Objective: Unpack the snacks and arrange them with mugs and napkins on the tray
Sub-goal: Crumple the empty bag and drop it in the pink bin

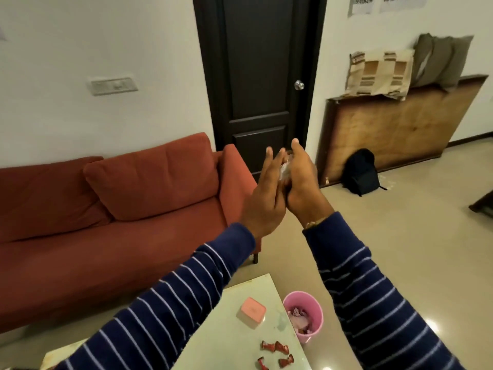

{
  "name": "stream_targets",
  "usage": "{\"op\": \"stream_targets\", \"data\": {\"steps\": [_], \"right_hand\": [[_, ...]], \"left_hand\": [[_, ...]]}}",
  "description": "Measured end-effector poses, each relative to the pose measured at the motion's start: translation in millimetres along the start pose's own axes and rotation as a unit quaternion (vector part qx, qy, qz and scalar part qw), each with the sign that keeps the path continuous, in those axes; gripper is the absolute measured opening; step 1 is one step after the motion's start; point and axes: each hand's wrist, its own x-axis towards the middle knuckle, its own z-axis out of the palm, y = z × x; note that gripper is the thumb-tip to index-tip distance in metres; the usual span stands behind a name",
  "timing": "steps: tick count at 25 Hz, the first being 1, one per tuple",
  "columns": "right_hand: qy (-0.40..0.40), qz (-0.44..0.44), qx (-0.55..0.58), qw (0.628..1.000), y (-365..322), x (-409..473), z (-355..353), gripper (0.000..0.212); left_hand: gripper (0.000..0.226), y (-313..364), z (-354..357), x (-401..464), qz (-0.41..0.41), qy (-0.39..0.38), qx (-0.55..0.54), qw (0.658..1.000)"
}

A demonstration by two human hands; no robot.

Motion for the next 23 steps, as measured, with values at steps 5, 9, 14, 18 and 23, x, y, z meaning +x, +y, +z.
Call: {"op": "stream_targets", "data": {"steps": [5,9,14,18,23], "right_hand": [[-0.135,0.042,-0.002,0.990,14,45,-110,0.034],[-0.161,0.002,-0.194,0.968,36,71,-196,0.034],[-0.090,-0.005,-0.250,0.964,72,109,-294,0.027],[0.041,-0.013,-0.311,0.950,139,146,-349,0.018],[0.050,0.056,-0.451,0.889,239,195,-423,0.012]], "left_hand": [[0.032,-55,98,32,-0.077,0.224,0.113,0.965],[0.029,-77,162,36,-0.076,0.223,0.170,0.957],[0.039,-131,243,15,-0.155,0.132,0.092,0.975],[0.028,-187,274,-9,-0.342,-0.037,0.067,0.936],[0.004,-247,257,-96,-0.438,-0.024,0.052,0.897]]}}
